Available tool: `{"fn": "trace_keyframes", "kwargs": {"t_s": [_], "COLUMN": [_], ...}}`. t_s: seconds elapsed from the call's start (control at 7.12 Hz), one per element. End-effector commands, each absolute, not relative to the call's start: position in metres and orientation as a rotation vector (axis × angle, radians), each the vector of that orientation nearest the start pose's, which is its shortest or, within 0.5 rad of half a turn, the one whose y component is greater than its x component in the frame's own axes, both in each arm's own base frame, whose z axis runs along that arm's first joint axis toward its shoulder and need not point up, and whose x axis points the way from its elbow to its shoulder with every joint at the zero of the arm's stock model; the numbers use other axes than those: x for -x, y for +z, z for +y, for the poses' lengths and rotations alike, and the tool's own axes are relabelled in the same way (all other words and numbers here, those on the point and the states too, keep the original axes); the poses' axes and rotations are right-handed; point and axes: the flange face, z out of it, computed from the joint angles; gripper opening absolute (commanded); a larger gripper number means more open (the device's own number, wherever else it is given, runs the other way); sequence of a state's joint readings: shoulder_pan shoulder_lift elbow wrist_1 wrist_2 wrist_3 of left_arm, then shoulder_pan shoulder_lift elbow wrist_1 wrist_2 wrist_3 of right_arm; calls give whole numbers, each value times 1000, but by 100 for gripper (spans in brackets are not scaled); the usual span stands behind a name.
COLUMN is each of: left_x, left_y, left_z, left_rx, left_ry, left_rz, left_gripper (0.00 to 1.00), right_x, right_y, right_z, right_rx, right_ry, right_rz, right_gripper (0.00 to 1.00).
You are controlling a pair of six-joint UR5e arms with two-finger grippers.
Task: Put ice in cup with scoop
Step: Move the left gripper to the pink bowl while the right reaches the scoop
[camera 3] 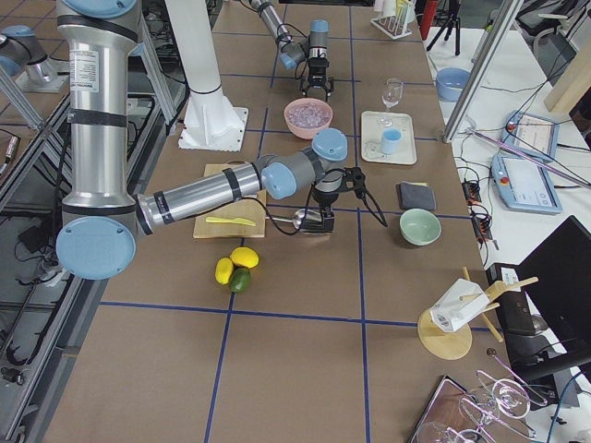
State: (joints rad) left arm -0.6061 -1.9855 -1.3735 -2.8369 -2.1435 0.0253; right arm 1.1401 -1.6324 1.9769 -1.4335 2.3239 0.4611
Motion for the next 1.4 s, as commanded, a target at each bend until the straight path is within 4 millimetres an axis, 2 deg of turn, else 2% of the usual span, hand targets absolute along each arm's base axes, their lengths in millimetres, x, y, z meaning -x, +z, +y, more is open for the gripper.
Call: {"fn": "trace_keyframes", "kwargs": {"t_s": [0.0, 0.14, 0.28, 0.7, 0.84, 1.12, 1.26], "left_x": [-497, -501, -505, -508, -507, -508, -509], "left_y": [367, 361, 356, 349, 350, 354, 354], "left_z": [-425, -422, -419, -414, -414, -415, -415], "left_rx": [-1151, -1157, -1150, -1178, -1176, -1170, -1171], "left_ry": [1205, 1205, 1197, 1201, 1201, 1201, 1200], "left_rz": [1169, 1184, 1201, 1218, 1218, 1215, 1214], "left_gripper": [100, 100, 100, 100, 100, 100, 100], "right_x": [152, 160, 169, 193, 211, 258, 265], "right_y": [467, 485, 495, 495, 490, 499, 506], "right_z": [-421, -396, -377, -366, -359, -334, -329], "right_rx": [-82, -98, -108, -59, -63, -52, -24], "right_ry": [-62, -44, -11, 19, 69, 49, 37], "right_rz": [-893, -892, -895, -890, -860, -790, -770], "right_gripper": [100, 100, 100, 100, 100, 97, 87]}}
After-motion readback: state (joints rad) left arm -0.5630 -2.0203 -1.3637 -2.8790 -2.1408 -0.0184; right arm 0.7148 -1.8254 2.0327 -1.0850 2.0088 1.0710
